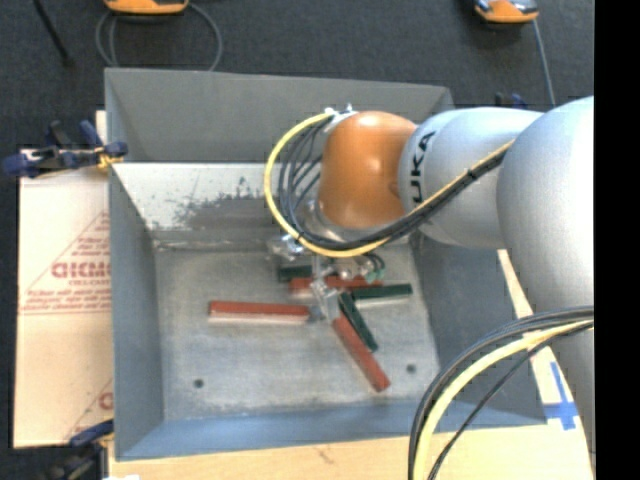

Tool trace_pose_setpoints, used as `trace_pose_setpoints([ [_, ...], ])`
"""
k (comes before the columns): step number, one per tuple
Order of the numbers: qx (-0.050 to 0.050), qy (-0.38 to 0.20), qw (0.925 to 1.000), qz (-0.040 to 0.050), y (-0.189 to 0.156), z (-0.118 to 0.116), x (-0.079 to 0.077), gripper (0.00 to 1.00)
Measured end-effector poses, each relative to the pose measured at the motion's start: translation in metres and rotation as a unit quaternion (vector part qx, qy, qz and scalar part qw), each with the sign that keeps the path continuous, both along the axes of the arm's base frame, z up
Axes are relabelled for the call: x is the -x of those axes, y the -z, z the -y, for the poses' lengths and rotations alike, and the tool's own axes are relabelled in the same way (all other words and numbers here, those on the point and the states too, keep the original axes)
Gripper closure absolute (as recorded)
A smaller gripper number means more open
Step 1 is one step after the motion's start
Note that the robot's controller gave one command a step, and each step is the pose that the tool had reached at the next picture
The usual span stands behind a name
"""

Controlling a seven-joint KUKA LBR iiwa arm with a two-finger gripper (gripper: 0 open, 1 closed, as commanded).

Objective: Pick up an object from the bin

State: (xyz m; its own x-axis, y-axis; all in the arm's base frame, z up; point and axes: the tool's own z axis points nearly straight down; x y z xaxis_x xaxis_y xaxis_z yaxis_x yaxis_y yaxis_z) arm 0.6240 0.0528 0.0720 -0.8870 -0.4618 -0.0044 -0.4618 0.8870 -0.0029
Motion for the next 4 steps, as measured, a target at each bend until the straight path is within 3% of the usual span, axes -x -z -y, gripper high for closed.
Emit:
trace_pose_setpoints([
  [1, -0.001, 0.001, 1.0, 0.0034, -0.094, -0.021, 0.025, 0.0],
  [2, 0.001, -0.064, 0.998, -0.0002, 0.003, 0.054, -0.013, 0.0],
  [3, -0.001, -0.064, 0.9979, 0.0064, -0.004, 0.05, -0.017, 1.0],
  [4, 0.001, -0.167, 0.9859, 0.0013, -0.008, 0.079, 0.001, 1.0],
])
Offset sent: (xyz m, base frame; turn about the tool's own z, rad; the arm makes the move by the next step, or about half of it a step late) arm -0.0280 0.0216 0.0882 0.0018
